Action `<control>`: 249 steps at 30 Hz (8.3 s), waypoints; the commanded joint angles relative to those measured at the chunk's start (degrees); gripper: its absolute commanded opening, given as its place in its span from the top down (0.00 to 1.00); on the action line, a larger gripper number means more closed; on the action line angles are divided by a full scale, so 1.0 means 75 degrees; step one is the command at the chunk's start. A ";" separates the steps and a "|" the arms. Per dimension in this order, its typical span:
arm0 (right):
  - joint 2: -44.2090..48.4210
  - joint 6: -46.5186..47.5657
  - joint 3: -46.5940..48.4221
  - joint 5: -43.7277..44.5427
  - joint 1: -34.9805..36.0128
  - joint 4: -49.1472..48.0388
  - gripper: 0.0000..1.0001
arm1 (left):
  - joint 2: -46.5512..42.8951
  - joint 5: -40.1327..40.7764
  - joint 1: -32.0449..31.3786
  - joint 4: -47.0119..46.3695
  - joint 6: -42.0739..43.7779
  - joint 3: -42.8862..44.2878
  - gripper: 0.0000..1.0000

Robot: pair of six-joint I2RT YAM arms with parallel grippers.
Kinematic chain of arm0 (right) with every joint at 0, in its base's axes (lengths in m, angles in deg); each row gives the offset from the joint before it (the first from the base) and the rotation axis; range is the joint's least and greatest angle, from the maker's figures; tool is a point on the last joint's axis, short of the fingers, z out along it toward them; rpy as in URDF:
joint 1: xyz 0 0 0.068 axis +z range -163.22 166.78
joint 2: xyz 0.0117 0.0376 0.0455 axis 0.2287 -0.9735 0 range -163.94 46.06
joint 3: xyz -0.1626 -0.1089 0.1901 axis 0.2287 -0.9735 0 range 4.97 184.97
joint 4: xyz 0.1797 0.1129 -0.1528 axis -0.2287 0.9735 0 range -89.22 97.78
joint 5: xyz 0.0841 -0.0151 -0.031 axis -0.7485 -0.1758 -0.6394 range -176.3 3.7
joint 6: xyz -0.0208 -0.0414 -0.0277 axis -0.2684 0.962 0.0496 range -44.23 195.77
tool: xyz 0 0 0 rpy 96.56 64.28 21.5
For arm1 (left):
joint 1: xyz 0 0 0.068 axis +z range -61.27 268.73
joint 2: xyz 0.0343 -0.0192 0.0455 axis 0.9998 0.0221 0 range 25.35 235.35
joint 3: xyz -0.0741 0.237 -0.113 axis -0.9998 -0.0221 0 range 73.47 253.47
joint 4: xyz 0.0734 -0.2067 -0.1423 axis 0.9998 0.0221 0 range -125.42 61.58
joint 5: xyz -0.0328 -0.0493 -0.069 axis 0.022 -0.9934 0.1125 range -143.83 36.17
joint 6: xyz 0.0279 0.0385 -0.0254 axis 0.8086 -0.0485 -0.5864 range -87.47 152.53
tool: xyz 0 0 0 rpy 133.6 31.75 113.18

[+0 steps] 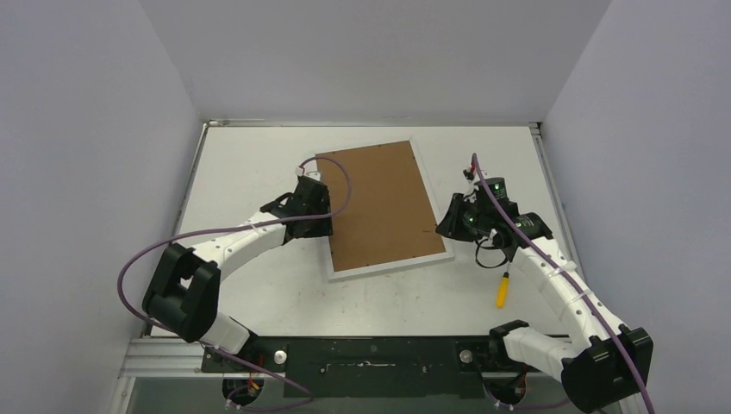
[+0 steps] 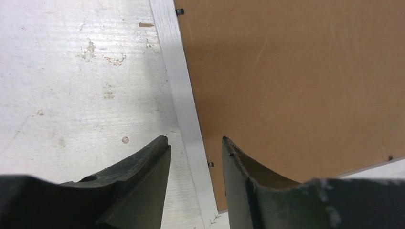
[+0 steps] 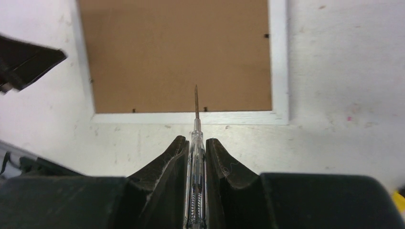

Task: Take the photo out of the frame
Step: Adjust the photo frame at the center of the board, then release the photo frame item from the photo frame.

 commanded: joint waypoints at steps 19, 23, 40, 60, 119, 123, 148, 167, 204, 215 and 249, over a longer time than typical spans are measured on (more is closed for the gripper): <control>-0.0925 -0.0360 -0.0088 0.3213 -0.0583 -0.0322 0.95 | -0.1706 -0.0130 0.0345 -0.1098 -0.0825 -0.0750 0.06; -0.1110 -0.0263 -0.0305 0.2833 -0.0580 -0.0306 0.95 | -0.1356 -0.0320 0.0541 -0.1040 -0.0804 -0.0544 0.15; -0.0729 -0.0029 -0.0545 0.0803 -0.0518 0.0553 0.95 | -0.0161 -0.1712 0.1115 -0.1536 -0.0416 -0.0098 0.23; 0.0286 -0.0561 -0.0427 0.1742 -0.0523 0.0857 0.95 | 0.0250 -0.0199 0.1104 -0.1000 0.0004 -0.0051 0.39; -0.3467 0.0027 -0.0406 -0.3489 0.1315 -0.4563 0.95 | -0.0927 -0.1374 0.0198 -0.1698 -0.1211 -0.0846 0.41; -0.3926 0.0070 -0.0463 -0.3580 0.1318 -0.4987 0.95 | -0.0855 -0.1568 0.0202 -0.1689 -0.1083 -0.0799 0.44; -0.5645 0.0059 -0.0163 -0.4155 0.1484 -0.5822 0.95 | 0.0048 -0.1585 0.0306 -0.1556 -0.0866 -0.0620 0.58; -0.5948 0.0078 0.0055 -0.4191 0.1568 -0.5539 0.95 | 0.0368 -0.1598 0.0319 -0.1464 -0.0820 -0.0569 0.66; -0.6241 -0.0230 0.0053 -0.4384 0.1641 -0.5720 0.95 | 0.0483 -0.1701 0.0307 -0.1544 -0.0873 -0.0612 0.72; -0.6315 -0.0250 0.0036 -0.4304 0.1642 -0.5777 0.95 | 0.0103 -0.1763 0.0307 -0.1460 -0.0959 -0.0682 0.61; -0.6743 -0.0458 -0.0120 -0.4406 0.1494 -0.6353 0.95 | -0.0506 -0.4326 0.1184 -0.3900 -0.1384 -0.3062 0.86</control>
